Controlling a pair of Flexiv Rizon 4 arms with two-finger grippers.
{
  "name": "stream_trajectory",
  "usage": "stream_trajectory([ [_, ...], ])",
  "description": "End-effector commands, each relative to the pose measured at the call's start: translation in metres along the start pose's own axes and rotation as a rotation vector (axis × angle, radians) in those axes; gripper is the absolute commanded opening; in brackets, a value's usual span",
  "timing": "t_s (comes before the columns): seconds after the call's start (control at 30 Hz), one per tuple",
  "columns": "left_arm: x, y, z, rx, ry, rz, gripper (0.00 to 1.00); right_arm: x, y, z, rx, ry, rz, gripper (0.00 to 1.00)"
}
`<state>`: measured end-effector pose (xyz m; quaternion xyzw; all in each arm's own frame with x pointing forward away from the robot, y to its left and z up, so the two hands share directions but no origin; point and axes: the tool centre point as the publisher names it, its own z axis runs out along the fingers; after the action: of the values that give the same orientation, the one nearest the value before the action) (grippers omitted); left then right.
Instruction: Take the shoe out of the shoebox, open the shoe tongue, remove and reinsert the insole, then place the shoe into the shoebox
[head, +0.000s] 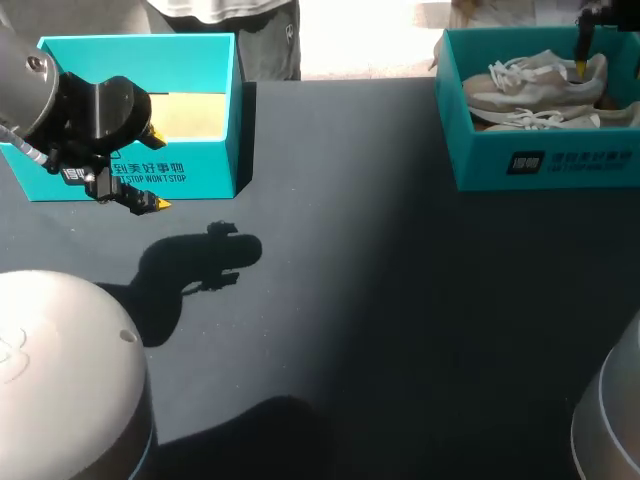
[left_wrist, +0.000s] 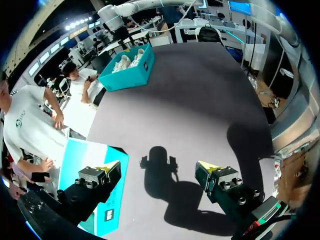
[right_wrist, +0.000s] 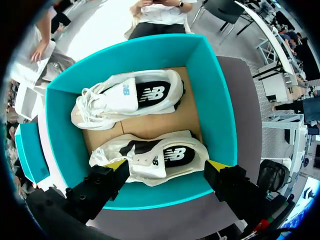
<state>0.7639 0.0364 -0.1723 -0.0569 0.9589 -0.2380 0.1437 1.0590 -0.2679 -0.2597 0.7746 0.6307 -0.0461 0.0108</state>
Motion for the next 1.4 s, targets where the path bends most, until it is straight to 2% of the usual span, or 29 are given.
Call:
stream_trajectory([
  [0.03,0.013,0.004,-0.009,-0.078,-0.192,-0.361,1.00,0.000,-0.038,-0.003,-0.023,-0.006,-0.016,1.00],
  [0.4,0.013,0.004,-0.009,-0.078,-0.192,-0.361,1.00,0.000,-0.038,-0.003,-0.023,-0.006,-0.016,1.00],
  [0.43,0.004,0.001,0.000,-0.119,-0.182,-0.424,1.00,0.000,-0.038,-0.003,-0.023,-0.006,-0.016,1.00],
  [0.5,-0.022,0.007,0.028,-0.140,-0.204,-0.546,1.00,0.000,-0.038,-0.003,-0.023,-0.006,-0.016,1.00],
  [0.53,-0.029,0.009,0.033,-0.146,-0.216,-0.606,1.00,0.000,-0.038,-0.003,-0.023,-0.006,-0.016,1.00],
  [0.7,-0.060,0.022,0.042,-0.161,-0.250,-0.821,1.00,0.006,-0.061,-0.002,-0.013,-0.013,-0.062,1.00],
  [0.93,-0.096,0.048,0.031,-0.251,-0.319,-1.050,1.00,0.017,-0.106,-0.001,0.023,0.012,-0.080,1.00],
  [1.07,-0.112,0.058,0.027,-0.282,-0.356,-1.182,1.00,0.016,-0.128,-0.002,0.020,0.030,-0.064,1.00],
  [1.1,-0.120,0.061,0.028,-0.283,-0.374,-1.228,1.00,0.015,-0.129,-0.002,-0.001,0.023,-0.061,1.00],
  [1.23,-0.143,0.064,0.033,-0.309,-0.368,-1.360,1.00,0.006,-0.158,-0.002,-0.076,0.002,-0.075,1.00],
  [1.3,-0.152,0.064,0.036,-0.306,-0.375,-1.403,1.00,0.000,-0.166,0.000,-0.099,-0.046,-0.083,1.00],
  [1.4,-0.162,0.062,0.036,-0.309,-0.351,-1.465,1.00,-0.002,-0.173,0.003,-0.119,-0.062,-0.085,1.00],
])
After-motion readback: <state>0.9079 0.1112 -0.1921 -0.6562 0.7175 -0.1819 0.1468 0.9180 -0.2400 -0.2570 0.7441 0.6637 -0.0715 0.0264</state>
